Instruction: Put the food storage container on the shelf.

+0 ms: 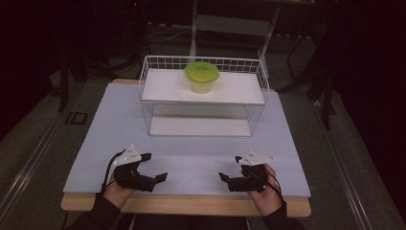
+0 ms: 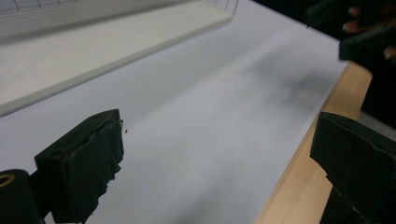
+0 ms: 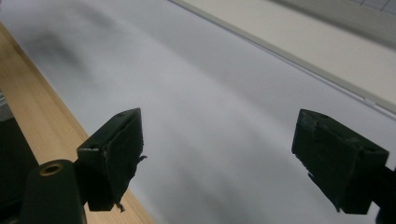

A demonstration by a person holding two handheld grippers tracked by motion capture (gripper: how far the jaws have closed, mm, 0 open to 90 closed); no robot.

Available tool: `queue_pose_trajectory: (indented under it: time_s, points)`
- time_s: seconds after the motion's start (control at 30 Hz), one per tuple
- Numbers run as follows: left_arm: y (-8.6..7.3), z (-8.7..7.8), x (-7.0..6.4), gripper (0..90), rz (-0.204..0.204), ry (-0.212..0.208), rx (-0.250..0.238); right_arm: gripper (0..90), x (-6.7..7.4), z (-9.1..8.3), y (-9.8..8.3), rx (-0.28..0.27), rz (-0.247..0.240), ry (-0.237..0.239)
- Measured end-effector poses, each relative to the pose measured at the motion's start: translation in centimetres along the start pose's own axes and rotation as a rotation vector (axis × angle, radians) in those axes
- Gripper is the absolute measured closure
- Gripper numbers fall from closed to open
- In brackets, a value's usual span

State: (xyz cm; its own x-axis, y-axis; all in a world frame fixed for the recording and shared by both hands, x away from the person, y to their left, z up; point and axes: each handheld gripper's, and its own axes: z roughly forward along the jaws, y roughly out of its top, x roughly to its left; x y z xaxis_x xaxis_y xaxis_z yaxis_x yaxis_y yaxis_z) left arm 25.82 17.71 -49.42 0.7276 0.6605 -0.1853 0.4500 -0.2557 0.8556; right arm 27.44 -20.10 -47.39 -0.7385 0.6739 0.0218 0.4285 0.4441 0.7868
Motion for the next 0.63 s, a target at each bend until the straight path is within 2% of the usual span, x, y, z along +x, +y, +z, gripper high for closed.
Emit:
queue_pose_trajectory:
  time_s: [0.1,0.2,0.3,0.63]
  points:
    - [-0.2,0.2,-0.2,3.7,0.017,-0.005,0.013,16.4,-0.3,0.0,-0.3,0.000,0.007,-0.002]
    - [-0.2,0.5,-0.1,3.7,-0.016,-0.032,0.002,16.4,-0.5,0.2,-0.5,0.004,0.012,-0.005]
    - [-0.2,0.5,-0.2,3.7,0.012,-0.019,-0.001,16.4,-0.7,0.4,-0.6,0.012,0.009,-0.013]
    - [-0.2,0.4,-0.5,3.8,0.027,-0.034,0.007,16.4,-1.2,0.8,-0.9,0.034,0.021,-0.017]
